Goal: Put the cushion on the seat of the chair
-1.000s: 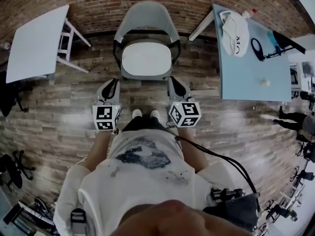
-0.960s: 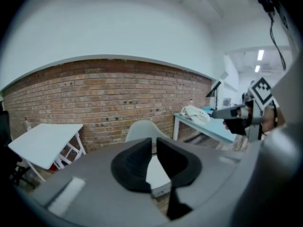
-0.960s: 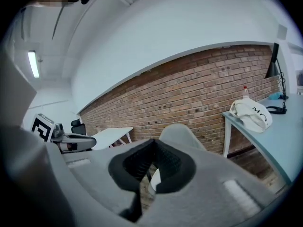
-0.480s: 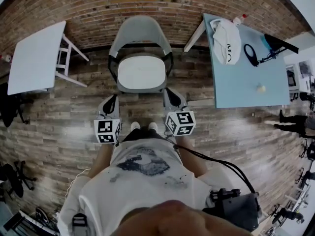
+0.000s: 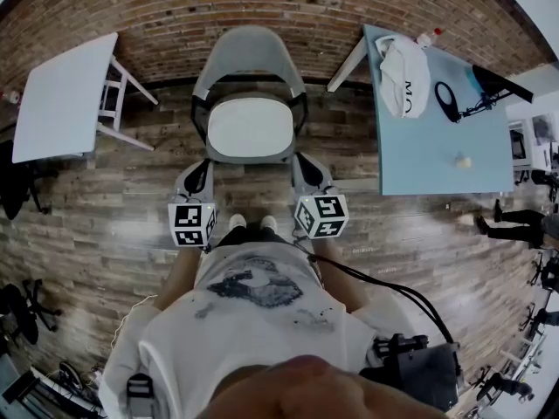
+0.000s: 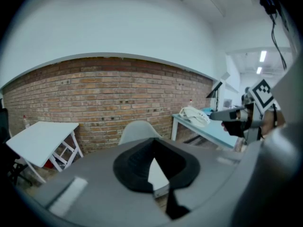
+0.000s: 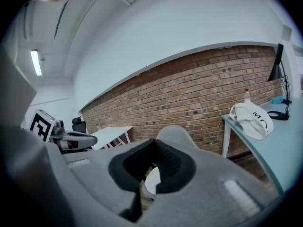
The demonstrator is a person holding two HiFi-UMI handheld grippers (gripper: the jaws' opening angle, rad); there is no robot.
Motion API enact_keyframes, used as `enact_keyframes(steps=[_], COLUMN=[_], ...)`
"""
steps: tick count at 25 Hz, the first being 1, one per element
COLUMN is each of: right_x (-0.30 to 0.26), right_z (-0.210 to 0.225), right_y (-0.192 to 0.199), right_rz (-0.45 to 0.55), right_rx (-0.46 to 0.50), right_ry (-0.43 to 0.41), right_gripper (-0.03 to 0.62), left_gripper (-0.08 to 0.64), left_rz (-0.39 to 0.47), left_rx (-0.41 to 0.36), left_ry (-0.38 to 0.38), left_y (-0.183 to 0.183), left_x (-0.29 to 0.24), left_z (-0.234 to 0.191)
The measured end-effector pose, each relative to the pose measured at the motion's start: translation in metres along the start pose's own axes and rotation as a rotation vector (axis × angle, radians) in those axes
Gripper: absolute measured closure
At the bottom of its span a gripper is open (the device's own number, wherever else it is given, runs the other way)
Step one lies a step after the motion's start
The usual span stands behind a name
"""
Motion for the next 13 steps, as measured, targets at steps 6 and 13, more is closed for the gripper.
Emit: enact_keyframes(steps=[6,13], right_x=[-0.008,-0.012], right_z=[0.006,0.009], right_y=[0.000,-0.005], right_rz=[-0.007,-0.003], right_rx=[-0.005,0.002], right_ry=[0.000,-0.002], right_gripper=[0.594,0.594], left_gripper=[0.569,0.569], left_rz=[-0.008,-0.015], left_rx=[0.002,0.008], left_ry=[0.001,-0.008], left_y=[0.000,-0.004], left_x=[-0.009,-0.012], left_z=[-0.002,-0.004])
Point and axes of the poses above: the fingertips, and each gripper's own axes: x backward along the fingers, z to its right, y out of its underside, the point moved 8 cm from there along x, backward along the fingers, and after that the axes turned 4 degrees about -y, right-handed, at the moved point
